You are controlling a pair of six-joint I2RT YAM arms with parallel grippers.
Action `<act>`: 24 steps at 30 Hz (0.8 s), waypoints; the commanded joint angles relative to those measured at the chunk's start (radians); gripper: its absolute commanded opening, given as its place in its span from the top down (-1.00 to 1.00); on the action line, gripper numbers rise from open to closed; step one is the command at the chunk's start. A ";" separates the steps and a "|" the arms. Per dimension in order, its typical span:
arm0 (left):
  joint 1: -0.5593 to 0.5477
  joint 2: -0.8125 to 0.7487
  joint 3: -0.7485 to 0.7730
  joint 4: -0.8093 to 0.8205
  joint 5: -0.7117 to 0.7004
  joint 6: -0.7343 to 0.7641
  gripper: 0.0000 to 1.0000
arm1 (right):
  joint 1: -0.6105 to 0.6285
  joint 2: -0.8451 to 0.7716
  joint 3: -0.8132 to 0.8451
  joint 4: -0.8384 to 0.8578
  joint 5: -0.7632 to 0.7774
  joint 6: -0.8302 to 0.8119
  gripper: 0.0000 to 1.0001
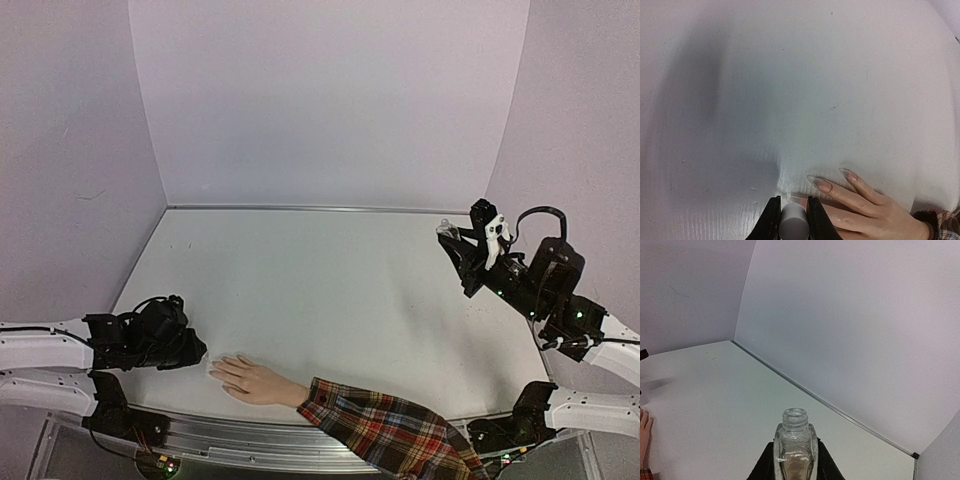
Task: Paint the nails
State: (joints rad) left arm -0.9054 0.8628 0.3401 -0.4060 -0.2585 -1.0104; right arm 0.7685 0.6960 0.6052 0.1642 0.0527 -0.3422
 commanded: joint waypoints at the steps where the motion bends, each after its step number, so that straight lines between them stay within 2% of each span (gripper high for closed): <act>1: -0.004 0.065 0.052 0.063 0.010 0.040 1.00 | -0.003 -0.018 0.000 0.043 -0.014 0.010 1.00; 16: -0.005 0.002 0.035 0.068 0.004 0.046 1.00 | -0.003 -0.008 0.004 0.044 -0.019 0.012 1.00; 24: -0.004 0.054 0.038 0.107 0.015 0.060 1.00 | -0.003 -0.001 0.009 0.044 -0.025 0.014 1.00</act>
State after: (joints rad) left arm -0.9054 0.8972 0.3405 -0.3445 -0.2452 -0.9680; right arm 0.7685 0.6985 0.6014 0.1646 0.0371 -0.3389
